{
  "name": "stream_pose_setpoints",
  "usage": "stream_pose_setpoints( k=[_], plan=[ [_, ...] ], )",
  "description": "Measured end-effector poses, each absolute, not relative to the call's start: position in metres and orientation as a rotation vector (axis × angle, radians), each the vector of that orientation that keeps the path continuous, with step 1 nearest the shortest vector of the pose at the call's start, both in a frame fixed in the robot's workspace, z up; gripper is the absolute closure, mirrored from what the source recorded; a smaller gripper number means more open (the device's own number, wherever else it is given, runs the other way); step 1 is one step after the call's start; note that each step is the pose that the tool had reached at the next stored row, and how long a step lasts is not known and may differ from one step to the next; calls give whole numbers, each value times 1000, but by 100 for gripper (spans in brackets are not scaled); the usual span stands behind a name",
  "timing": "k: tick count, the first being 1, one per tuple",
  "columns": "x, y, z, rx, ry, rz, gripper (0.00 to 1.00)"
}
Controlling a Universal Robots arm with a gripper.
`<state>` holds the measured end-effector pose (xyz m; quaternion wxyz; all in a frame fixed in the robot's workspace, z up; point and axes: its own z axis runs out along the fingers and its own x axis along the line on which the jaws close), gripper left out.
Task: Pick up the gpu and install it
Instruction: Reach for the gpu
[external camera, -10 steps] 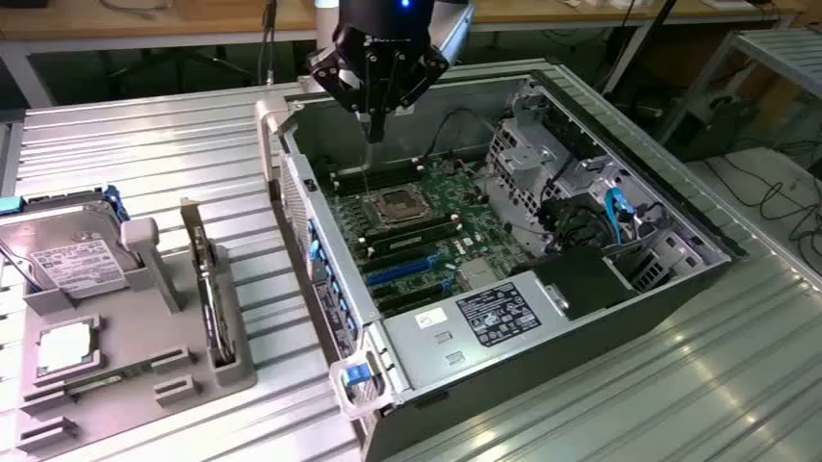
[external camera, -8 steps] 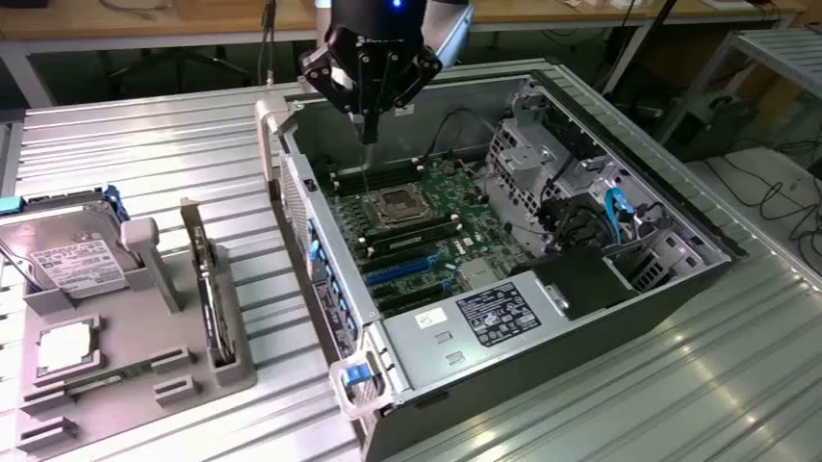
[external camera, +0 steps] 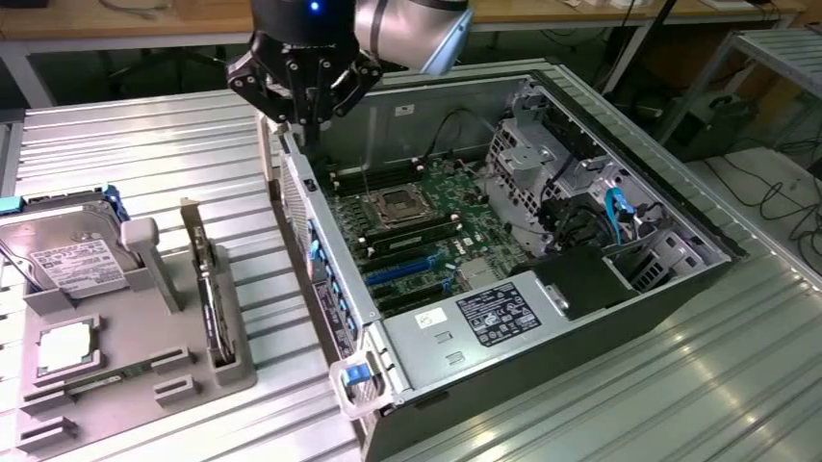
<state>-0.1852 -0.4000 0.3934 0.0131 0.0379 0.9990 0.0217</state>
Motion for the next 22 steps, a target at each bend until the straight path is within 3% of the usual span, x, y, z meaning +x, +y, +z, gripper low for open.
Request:
stream_pose_setpoints(
  k=[3,22],
  plan=[
    [-217,-402,393,118,3112,68,89],
    [-243,-404,393,118,3112,68,89]
  ],
)
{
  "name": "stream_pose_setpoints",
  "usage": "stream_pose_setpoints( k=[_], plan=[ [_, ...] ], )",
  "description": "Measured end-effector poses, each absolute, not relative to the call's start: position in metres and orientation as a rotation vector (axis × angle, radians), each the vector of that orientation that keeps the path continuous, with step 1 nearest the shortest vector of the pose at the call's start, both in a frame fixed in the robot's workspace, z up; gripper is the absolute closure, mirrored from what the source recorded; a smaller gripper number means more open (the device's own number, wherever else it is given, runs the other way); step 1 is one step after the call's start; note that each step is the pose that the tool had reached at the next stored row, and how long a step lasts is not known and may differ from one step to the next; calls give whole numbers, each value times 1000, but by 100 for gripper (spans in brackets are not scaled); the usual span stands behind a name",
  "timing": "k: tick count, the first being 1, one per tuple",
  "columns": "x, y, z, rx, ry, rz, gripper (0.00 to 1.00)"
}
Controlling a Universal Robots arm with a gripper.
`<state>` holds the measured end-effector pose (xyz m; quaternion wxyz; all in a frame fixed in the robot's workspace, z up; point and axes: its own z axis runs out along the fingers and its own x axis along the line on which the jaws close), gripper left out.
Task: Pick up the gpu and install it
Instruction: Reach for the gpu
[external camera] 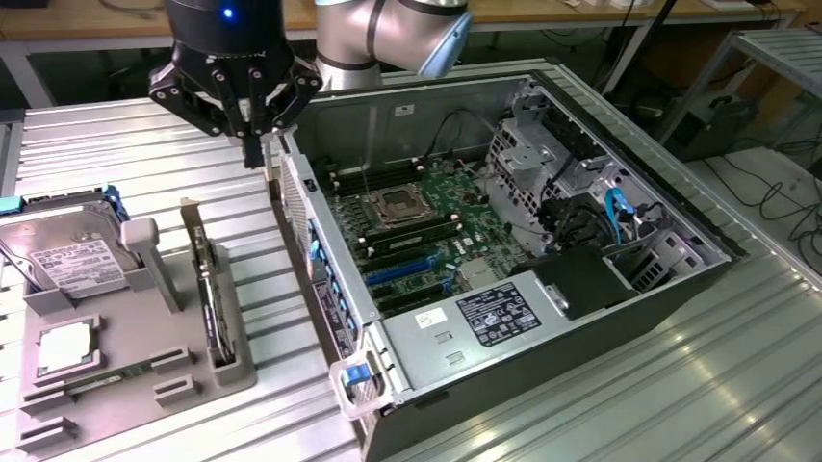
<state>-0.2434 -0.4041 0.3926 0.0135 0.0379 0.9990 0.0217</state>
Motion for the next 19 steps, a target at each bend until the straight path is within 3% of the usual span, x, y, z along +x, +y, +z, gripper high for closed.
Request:
stream_pose_setpoints(
  k=[19],
  plan=[
    [-273,-406,392,118,3111,68,89]
  ],
)
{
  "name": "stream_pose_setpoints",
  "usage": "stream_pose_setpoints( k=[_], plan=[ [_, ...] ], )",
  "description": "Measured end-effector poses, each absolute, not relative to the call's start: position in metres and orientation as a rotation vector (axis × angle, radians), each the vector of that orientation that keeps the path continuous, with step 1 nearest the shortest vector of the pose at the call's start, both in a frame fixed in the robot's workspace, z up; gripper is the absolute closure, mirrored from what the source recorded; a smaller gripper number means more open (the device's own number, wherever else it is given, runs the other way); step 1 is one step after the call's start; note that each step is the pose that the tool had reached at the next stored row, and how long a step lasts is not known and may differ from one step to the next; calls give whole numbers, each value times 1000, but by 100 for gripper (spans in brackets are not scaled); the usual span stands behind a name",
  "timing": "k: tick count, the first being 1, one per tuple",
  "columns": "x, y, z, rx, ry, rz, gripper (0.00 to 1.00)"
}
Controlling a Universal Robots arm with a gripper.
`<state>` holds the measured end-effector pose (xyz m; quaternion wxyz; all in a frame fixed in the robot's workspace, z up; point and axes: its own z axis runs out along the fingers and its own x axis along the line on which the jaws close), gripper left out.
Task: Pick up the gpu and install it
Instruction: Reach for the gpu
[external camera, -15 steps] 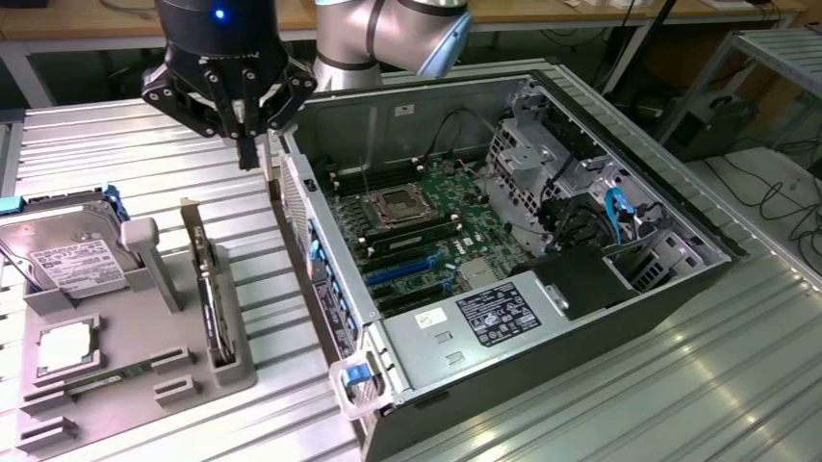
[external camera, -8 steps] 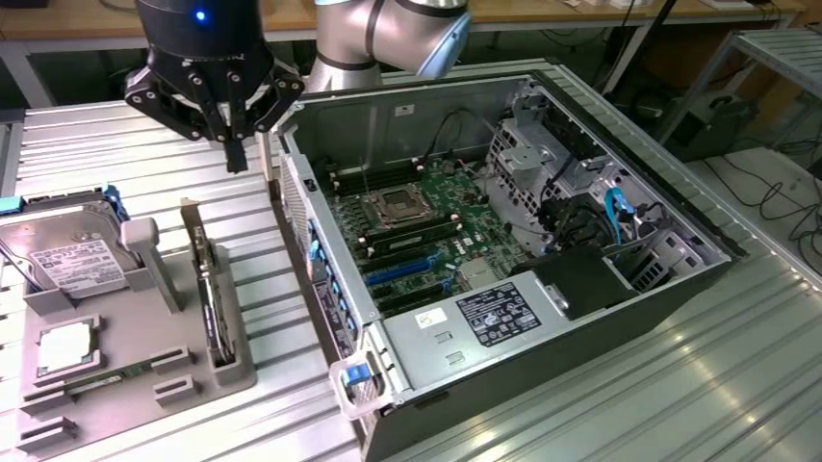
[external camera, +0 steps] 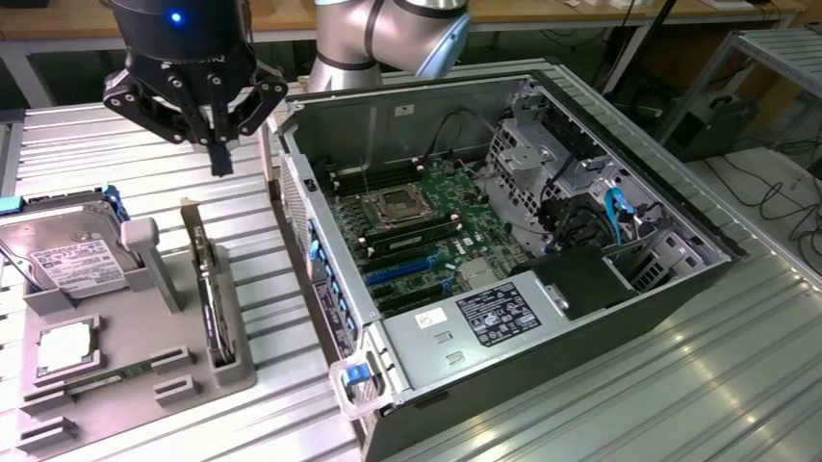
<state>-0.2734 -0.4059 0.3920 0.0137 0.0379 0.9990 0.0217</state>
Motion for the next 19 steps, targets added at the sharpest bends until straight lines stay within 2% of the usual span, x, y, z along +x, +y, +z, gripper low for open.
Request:
stream_pose_setpoints(
  k=[19],
  plan=[
    [-311,-408,392,118,3111,68,89]
  ],
)
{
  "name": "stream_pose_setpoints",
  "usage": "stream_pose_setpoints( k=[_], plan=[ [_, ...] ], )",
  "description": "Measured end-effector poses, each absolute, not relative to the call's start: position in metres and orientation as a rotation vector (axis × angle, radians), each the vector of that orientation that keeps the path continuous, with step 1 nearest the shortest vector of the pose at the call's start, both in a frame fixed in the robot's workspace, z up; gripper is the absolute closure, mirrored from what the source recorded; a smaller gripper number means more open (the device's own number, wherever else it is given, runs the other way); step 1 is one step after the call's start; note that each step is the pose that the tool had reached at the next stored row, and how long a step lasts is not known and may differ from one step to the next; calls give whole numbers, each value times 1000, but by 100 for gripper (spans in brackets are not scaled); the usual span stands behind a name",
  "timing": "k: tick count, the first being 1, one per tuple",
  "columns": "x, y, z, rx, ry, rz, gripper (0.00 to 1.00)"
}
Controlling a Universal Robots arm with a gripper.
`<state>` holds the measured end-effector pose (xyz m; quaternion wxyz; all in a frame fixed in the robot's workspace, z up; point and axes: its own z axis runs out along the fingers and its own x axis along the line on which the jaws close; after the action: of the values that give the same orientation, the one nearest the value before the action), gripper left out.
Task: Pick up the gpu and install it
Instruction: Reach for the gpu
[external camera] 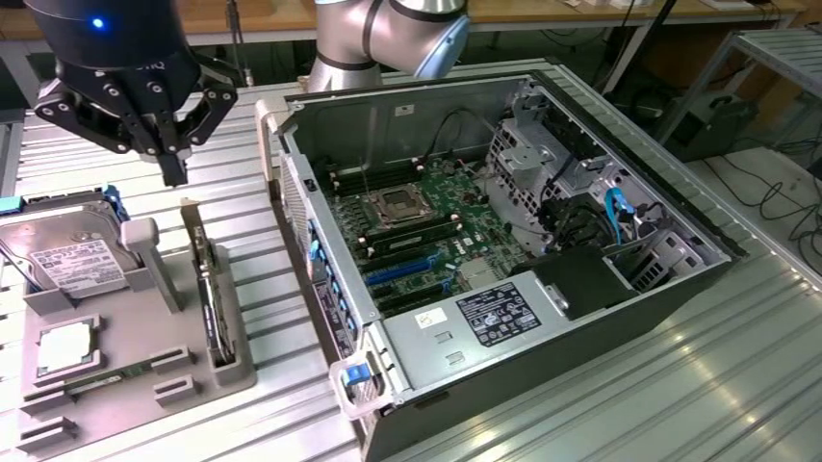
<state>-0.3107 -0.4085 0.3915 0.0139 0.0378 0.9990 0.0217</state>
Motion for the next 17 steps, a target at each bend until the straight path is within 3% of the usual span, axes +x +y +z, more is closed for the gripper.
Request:
stream_pose_setpoints(
  k=[17],
  plan=[
    [-330,-424,390,103,3110,70,89]
  ],
)
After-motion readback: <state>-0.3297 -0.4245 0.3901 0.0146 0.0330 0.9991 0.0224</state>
